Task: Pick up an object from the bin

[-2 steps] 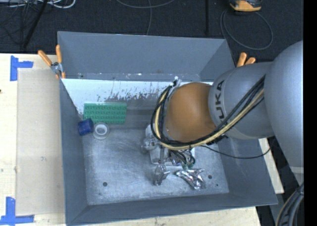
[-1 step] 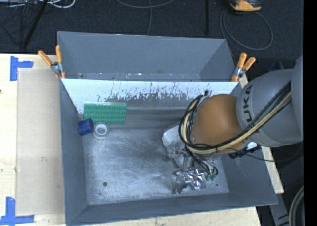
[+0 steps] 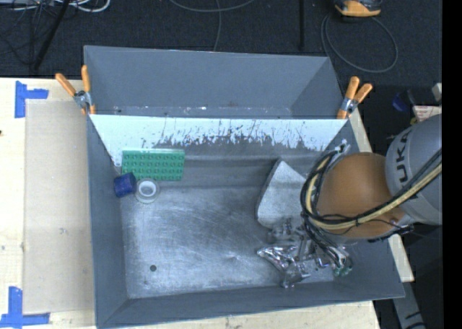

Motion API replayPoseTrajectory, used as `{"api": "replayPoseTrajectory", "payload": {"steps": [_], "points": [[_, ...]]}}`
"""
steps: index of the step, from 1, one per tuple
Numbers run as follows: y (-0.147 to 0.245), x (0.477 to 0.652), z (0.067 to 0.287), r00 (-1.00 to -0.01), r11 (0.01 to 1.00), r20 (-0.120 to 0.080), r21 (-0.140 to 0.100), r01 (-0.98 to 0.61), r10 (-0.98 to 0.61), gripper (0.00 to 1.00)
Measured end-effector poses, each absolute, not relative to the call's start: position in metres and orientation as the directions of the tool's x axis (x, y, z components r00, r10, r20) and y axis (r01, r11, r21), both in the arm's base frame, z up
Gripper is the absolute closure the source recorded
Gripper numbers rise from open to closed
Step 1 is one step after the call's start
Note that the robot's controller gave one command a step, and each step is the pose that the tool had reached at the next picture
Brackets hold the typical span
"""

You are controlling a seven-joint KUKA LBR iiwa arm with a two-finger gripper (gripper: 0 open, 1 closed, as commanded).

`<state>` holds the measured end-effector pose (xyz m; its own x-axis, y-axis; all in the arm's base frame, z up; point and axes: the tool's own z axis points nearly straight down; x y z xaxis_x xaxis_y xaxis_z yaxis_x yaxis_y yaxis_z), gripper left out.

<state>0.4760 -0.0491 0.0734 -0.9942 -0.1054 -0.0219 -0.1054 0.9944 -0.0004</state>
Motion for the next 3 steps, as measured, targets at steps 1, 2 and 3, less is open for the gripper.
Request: {"api": "replayPoseTrajectory", "payload": {"steps": [1,2,3], "points": [[-0.049,0.474,0.073,-0.994,0.994,-0.011,-0.001,-0.107,-0.107,1.00],[-0.053,0.484,0.189,-0.958,0.958,-0.006,-0.002,-0.288,-0.288,1.00],[-0.044,0.483,0.209,-0.955,0.955,-0.003,0.000,-0.297,-0.297,1.00]]}}
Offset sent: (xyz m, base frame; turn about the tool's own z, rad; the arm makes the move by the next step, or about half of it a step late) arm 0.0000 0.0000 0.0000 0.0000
